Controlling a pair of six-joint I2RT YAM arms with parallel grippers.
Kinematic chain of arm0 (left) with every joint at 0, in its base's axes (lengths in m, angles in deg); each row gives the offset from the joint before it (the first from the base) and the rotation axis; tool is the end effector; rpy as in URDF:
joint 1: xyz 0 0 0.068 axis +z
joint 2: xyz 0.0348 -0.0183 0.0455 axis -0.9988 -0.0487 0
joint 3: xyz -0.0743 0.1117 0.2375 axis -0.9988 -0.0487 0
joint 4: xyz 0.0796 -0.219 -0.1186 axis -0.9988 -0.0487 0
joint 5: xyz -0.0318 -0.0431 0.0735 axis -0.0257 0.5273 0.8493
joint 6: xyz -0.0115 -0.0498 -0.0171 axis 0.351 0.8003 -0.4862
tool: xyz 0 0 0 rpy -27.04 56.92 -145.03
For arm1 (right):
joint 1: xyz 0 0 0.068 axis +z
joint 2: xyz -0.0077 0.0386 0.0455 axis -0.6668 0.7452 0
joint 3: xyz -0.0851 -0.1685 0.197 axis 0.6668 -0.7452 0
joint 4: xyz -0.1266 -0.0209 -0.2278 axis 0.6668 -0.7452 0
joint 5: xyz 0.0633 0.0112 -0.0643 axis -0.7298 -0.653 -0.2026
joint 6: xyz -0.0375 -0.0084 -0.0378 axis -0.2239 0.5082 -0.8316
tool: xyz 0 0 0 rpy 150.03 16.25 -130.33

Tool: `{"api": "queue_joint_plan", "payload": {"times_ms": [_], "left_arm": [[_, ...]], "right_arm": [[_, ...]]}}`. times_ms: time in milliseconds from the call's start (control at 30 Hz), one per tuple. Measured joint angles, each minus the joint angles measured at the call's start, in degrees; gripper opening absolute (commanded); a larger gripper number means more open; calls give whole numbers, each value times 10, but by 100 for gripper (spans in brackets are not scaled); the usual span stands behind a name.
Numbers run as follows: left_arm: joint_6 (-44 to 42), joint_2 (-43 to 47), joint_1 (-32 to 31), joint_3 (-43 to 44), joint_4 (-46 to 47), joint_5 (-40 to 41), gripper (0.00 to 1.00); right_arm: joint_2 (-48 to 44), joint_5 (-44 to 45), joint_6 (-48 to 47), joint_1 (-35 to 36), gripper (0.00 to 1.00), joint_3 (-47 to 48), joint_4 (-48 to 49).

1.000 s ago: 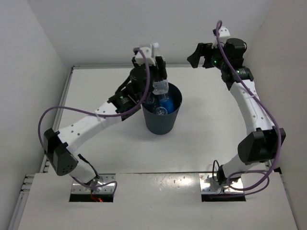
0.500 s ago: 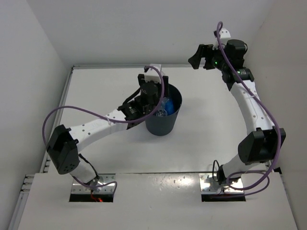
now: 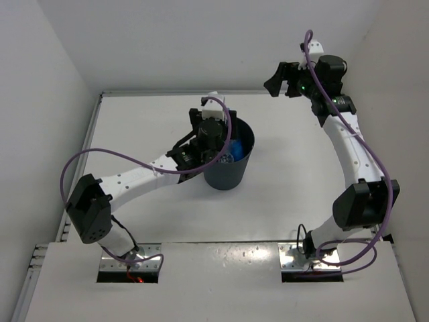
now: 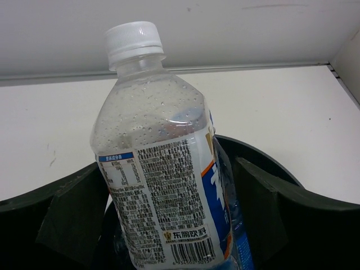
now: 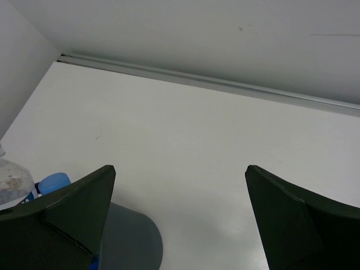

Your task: Put the plastic bottles in the bin

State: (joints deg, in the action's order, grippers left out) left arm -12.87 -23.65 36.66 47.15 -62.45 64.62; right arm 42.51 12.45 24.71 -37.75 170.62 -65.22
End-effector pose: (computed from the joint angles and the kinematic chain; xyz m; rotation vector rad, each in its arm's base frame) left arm 0.2477 -0.2637 0.3449 -0.0565 1.6697 -0.2795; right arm 0.3715 0.0383 0.4043 -0.0501 1.8596 0.5536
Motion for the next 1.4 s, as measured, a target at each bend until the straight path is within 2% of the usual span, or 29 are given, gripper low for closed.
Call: {"api": "queue_joint_plan", "payload": {"times_ms": [133,367,600,1200,1400], "left_arm": [[0,0,0,0,0,2,93],[0,0,0,0,0,4,100],[3,11,0,0,-14,18,100],[28,93,0,-24,-58,80,100],[13,151,0,-29,-72,99,100]], "right_arm": [[0,-2,0,0,100,0,-1],[0,-3,1,0,100,0,-3],[0,-3,1,0,100,-1,-3],[0,-3,6,0,100,-5,-4],[0,55,6,4,100,-12,-12]]}}
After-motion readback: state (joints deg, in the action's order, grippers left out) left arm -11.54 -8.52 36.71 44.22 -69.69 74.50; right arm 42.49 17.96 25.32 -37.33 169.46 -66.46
